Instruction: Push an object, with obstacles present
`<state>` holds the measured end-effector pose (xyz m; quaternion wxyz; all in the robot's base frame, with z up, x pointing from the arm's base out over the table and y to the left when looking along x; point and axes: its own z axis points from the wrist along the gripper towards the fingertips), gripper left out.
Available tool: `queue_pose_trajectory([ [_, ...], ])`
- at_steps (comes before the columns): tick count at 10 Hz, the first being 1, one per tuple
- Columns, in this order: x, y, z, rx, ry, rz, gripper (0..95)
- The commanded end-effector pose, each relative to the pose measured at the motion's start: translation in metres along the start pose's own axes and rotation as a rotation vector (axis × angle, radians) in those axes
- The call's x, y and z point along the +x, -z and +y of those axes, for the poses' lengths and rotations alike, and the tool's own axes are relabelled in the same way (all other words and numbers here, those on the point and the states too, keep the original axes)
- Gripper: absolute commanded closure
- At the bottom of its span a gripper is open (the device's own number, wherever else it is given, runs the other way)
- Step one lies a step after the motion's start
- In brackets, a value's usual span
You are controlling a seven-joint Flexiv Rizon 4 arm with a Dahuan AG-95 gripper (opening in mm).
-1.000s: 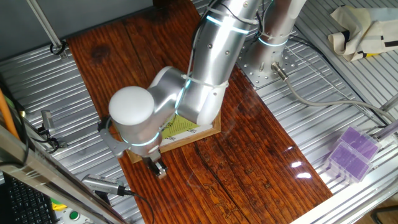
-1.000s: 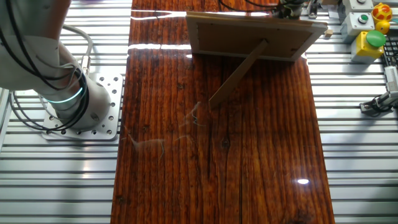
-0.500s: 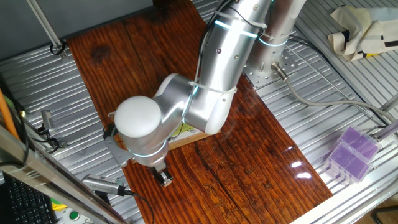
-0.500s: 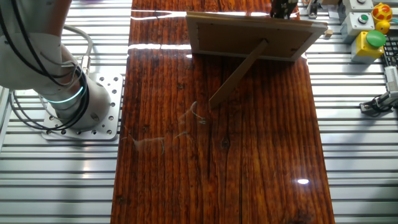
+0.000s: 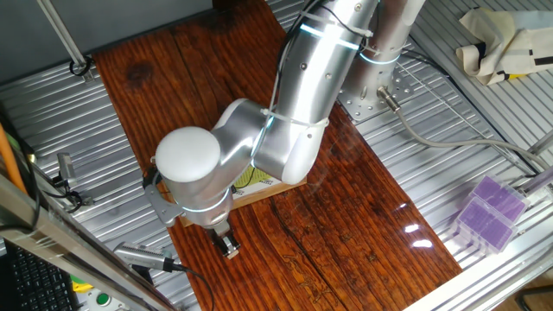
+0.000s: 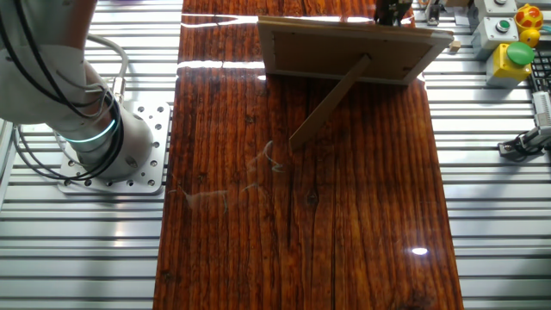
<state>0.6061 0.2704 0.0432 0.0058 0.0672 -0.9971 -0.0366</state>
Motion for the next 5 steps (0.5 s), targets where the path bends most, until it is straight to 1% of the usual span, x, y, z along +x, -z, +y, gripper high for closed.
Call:
queue_pose_trajectory([
  [1,0.001,0.004,-0.003,0.016,0.029,-0.003,95.0],
  [2,0.003,0.008,-0.009,0.016,0.045,0.000,95.0],
  [3,0.006,0.018,-0.022,0.018,0.079,0.004,95.0],
  [5,0.011,0.028,-0.036,0.037,0.102,0.014,95.0],
])
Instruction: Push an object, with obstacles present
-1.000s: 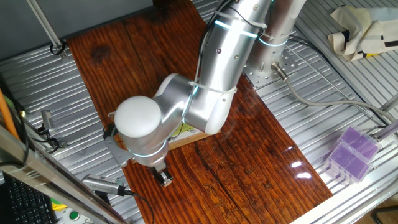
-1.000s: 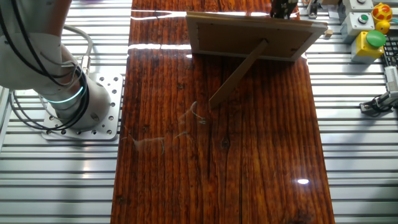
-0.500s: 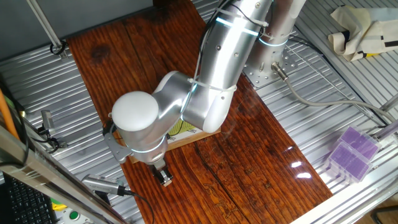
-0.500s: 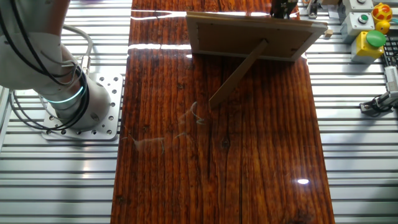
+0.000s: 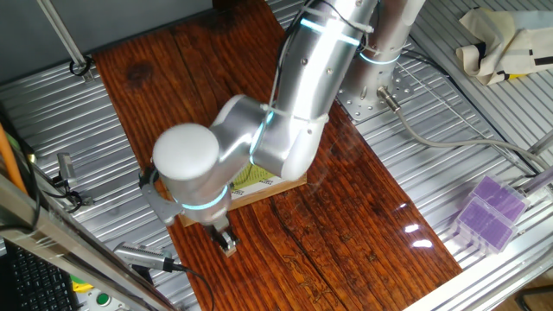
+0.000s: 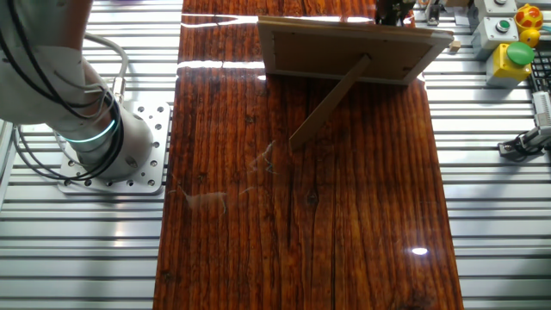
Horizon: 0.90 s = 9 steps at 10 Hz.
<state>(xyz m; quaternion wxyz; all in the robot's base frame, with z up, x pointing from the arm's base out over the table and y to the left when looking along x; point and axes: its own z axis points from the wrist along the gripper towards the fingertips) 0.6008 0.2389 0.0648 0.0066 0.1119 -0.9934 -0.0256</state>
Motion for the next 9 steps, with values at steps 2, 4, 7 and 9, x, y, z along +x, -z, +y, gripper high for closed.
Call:
queue_pose_trajectory([
  [2,0.005,0.014,-0.018,0.019,0.035,0.016,95.0],
  [4,0.005,0.024,-0.021,0.023,0.049,0.021,95.0],
  [7,0.003,0.031,-0.017,0.028,0.055,0.021,95.0],
  [9,0.003,0.037,-0.015,0.035,0.063,0.028,95.0],
])
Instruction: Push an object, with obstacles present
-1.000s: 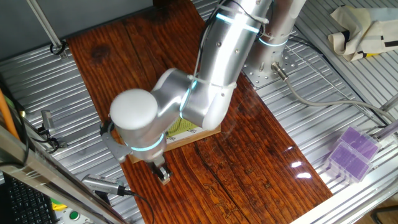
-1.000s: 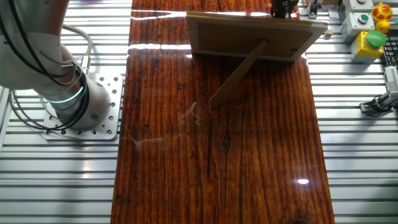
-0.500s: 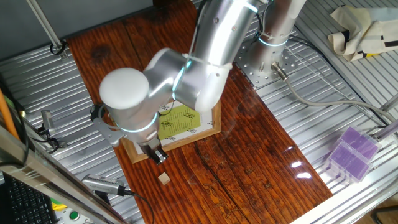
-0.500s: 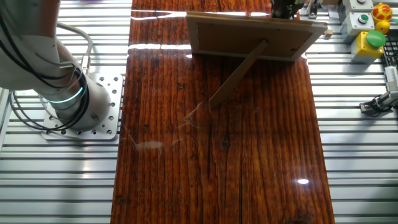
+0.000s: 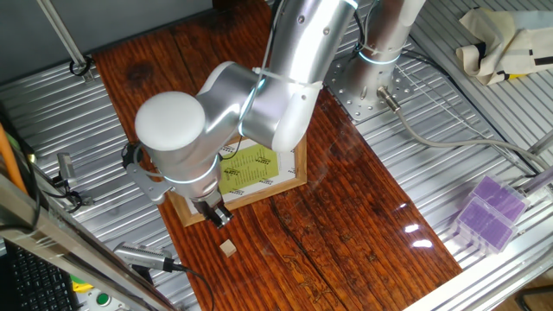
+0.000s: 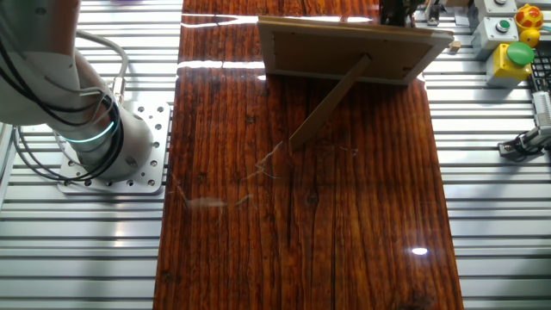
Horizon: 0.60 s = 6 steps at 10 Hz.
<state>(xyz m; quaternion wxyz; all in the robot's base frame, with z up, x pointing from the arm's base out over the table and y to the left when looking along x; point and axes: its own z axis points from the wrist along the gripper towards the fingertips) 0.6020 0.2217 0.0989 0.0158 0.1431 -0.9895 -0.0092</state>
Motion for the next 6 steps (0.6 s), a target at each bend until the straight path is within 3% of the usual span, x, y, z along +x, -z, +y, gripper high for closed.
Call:
queue_pose_trajectory([
  [1,0.001,0.006,0.001,0.009,0.004,0.007,95.0],
  [6,0.005,0.016,0.004,0.011,0.023,0.002,95.0],
])
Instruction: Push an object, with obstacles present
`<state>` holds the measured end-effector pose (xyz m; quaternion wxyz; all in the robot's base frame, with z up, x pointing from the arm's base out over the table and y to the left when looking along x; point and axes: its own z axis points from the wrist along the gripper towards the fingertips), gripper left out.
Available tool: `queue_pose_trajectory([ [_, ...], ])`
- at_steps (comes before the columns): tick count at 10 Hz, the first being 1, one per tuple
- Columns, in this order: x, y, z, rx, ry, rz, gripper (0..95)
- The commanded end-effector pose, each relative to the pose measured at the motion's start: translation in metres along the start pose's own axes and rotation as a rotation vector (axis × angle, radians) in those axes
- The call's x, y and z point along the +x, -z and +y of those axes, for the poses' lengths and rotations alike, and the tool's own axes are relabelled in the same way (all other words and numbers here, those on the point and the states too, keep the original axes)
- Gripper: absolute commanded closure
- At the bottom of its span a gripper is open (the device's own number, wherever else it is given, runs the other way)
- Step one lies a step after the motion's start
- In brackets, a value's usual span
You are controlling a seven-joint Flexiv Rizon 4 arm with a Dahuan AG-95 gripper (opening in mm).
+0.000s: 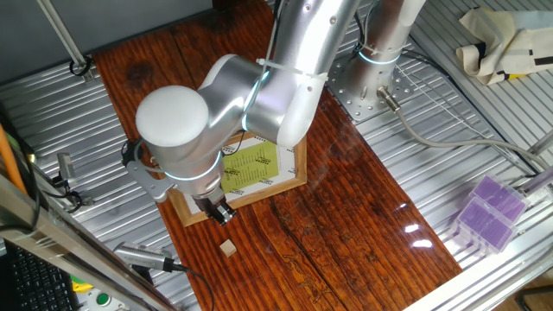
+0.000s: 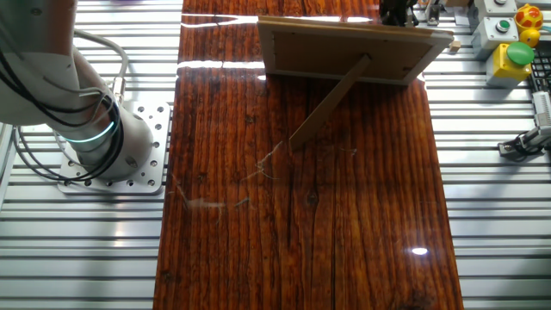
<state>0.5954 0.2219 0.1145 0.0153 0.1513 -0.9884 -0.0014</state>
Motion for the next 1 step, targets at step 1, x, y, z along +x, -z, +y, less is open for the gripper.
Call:
queue_pose_trajectory([
  [1,-0.0012,0.0019,0.0026,-0.006,0.011,0.003,95.0],
])
